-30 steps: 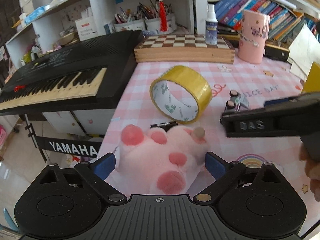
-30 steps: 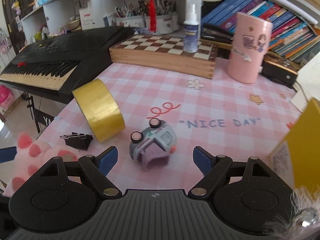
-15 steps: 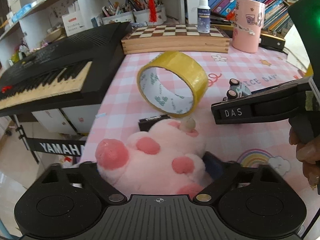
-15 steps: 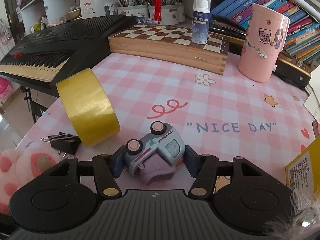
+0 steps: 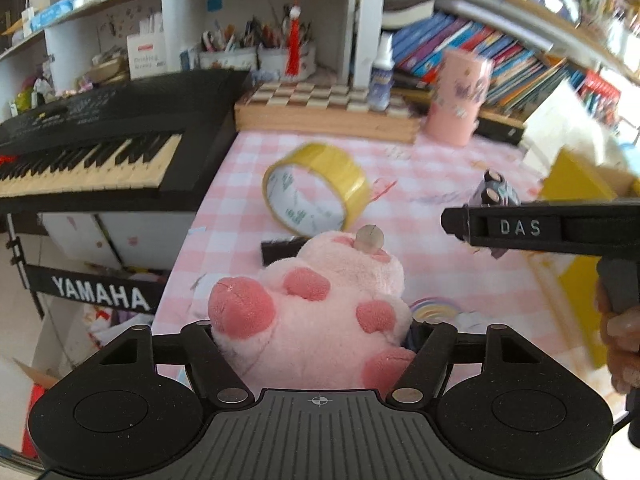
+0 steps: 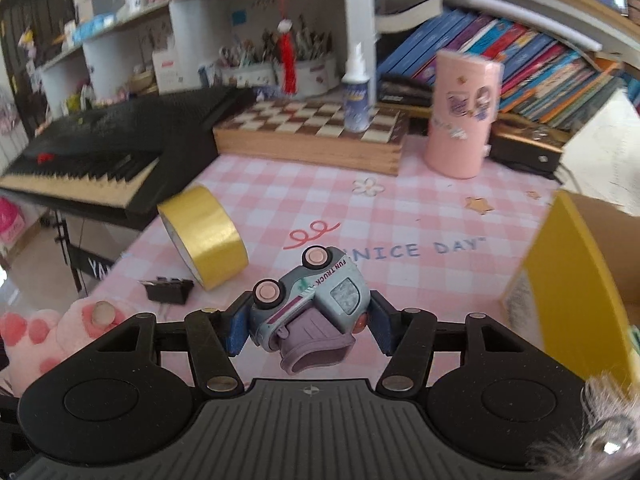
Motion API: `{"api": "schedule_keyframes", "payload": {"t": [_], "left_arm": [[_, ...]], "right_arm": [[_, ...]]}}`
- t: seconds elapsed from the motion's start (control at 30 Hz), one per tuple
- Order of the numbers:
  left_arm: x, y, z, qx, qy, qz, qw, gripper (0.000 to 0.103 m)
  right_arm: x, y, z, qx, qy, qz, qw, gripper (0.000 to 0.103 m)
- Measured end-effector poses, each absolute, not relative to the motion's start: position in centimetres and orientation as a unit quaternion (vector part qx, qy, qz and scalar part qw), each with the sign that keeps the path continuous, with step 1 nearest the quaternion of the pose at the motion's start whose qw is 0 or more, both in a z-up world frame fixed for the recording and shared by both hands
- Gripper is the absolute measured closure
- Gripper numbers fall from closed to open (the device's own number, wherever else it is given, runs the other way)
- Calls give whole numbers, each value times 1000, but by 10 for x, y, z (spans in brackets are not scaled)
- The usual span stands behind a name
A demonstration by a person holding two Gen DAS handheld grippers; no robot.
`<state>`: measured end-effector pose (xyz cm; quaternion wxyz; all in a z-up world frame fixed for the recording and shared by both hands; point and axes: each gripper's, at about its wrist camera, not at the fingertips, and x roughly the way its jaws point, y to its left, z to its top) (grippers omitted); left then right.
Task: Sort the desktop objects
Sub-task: 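Grasp the pink plush pig with the left tool while the right tool grasps the toy truck, then carry the plush pig and toy truck with both tools over the yellow box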
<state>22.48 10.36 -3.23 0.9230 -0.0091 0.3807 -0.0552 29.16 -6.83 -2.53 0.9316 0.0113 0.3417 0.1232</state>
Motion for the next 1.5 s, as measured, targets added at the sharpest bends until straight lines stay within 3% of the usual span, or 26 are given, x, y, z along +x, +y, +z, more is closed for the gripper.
{"api": "schedule_keyframes", "payload": {"t": [0.33, 1.0, 1.5], "left_arm": [[164, 108, 13, -25, 320, -94, 942, 33], [48, 102, 7, -20, 335, -167, 927, 33], [26, 27, 12, 29, 317, -304, 898, 33]], "right_arm": [[198, -94, 6, 35, 333, 92, 938, 47], [38, -95, 1, 56, 345, 25, 936, 47], [-32, -162, 5, 102, 338, -105, 930, 47]]}}
